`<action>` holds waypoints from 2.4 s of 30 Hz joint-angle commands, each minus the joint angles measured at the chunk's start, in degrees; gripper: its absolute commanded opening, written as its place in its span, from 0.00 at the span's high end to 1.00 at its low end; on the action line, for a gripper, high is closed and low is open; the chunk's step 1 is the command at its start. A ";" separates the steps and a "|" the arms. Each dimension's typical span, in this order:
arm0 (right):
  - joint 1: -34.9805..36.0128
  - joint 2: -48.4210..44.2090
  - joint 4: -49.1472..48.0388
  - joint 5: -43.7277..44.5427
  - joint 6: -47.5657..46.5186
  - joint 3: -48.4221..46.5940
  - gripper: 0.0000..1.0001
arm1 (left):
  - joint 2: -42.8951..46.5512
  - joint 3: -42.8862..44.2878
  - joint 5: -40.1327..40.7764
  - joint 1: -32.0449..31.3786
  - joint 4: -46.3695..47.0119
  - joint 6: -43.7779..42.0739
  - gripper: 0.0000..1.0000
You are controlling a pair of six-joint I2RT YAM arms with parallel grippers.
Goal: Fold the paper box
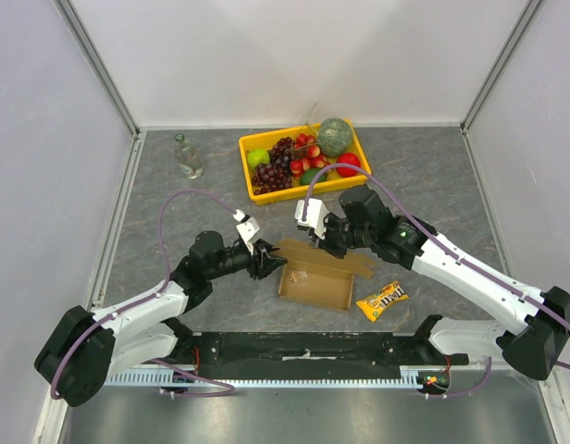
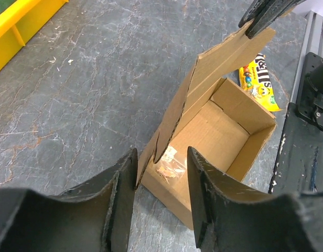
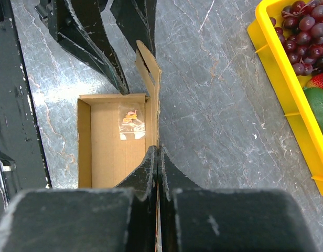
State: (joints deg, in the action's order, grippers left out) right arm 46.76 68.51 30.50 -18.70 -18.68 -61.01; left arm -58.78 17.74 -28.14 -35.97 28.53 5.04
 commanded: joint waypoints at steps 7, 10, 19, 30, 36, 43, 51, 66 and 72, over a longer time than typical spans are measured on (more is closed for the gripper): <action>0.17 0.13 -0.80 -0.73 -0.31 -2.62 1.00 | 0.69 1.07 2.30 0.28 2.14 -1.61 0.65; 0.17 0.22 -0.79 -0.73 -0.31 -2.62 1.00 | -0.19 1.25 1.60 0.19 1.96 -1.61 0.76; 0.17 -0.57 -2.81 0.15 1.53 -1.92 0.94 | -1.24 0.90 1.51 0.28 1.88 -1.78 0.90; -1.06 -11.81 -11.61 15.24 15.13 5.81 0.20 | -0.90 0.46 2.74 0.19 1.79 -2.31 0.97; -5.01 -19.71 -8.18 22.47 21.05 11.87 0.12 | -0.63 0.54 3.09 0.19 1.53 -2.75 0.97; -6.77 -29.30 -8.53 35.03 29.12 20.05 0.21 | -1.25 1.07 3.79 0.19 1.26 -3.19 0.98; -7.65 -29.75 -9.76 32.15 33.88 24.89 0.26 | -1.33 0.98 3.97 0.28 1.35 -3.10 0.98; -7.65 -39.07 -9.24 33.47 37.40 24.98 0.20 | -1.95 1.60 7.22 0.37 1.17 -2.93 0.98; -7.65 -37.04 -6.51 29.95 39.06 24.89 0.21 | -0.90 1.69 10.91 1.33 0.82 -2.40 0.98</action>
State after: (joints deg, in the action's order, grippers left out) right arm 39.16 31.14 23.05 13.34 18.68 -34.85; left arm -60.40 17.74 -20.49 -35.68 28.62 4.45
